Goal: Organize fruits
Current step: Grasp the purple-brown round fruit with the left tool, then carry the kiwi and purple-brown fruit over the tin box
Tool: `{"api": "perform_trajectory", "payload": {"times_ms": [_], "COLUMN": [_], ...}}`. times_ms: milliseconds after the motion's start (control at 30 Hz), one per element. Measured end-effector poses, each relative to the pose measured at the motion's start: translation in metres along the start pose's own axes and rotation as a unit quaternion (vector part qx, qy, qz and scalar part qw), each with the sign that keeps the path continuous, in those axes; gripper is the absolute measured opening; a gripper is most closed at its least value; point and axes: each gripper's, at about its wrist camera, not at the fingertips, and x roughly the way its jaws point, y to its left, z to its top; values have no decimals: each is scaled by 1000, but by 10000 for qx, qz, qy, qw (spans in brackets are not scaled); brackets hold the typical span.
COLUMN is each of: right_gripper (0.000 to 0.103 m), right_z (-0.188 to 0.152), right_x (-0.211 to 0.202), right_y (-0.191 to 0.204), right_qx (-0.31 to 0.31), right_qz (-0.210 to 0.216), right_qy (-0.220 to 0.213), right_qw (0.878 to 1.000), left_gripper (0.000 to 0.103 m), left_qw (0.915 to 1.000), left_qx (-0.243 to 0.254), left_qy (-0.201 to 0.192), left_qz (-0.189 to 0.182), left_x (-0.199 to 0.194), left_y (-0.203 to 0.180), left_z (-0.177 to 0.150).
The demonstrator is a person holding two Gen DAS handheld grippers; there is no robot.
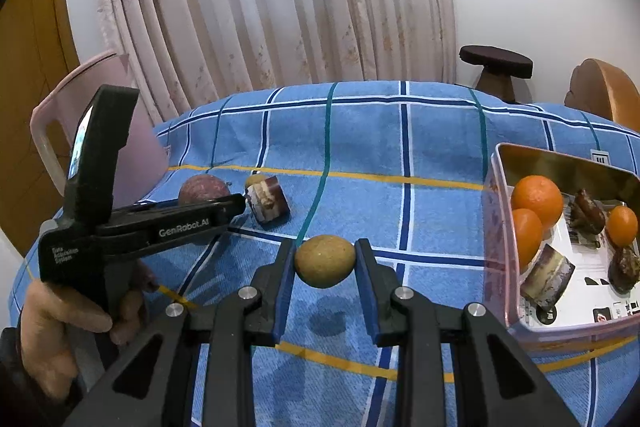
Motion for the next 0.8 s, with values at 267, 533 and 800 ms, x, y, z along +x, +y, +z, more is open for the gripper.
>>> {"api": "perform_trajectory", "payload": {"times_ms": [267,533,800], "right_gripper": [32,32,32], "right_z": [-1,0,-1], "right_x": [-11,-26,-32], "right_y": [1,8,7], "right_qx": [-47,-403,-492], "right_qz": [-27,-425,-464], "right_qy": [-327,-838,-884], "right_qw": [9994,9948,9938], "left_gripper": [52,52,53], "left_qw": [9932,9878,9847], "left_qx": [170,237,325], "left_qy": [-997,-1344,-1515], "left_qz": [581,757,792], "left_x": [-43,-61,-73], "left_y": [-11,-26,-40], "left_z": [-16,-29,-38]}}
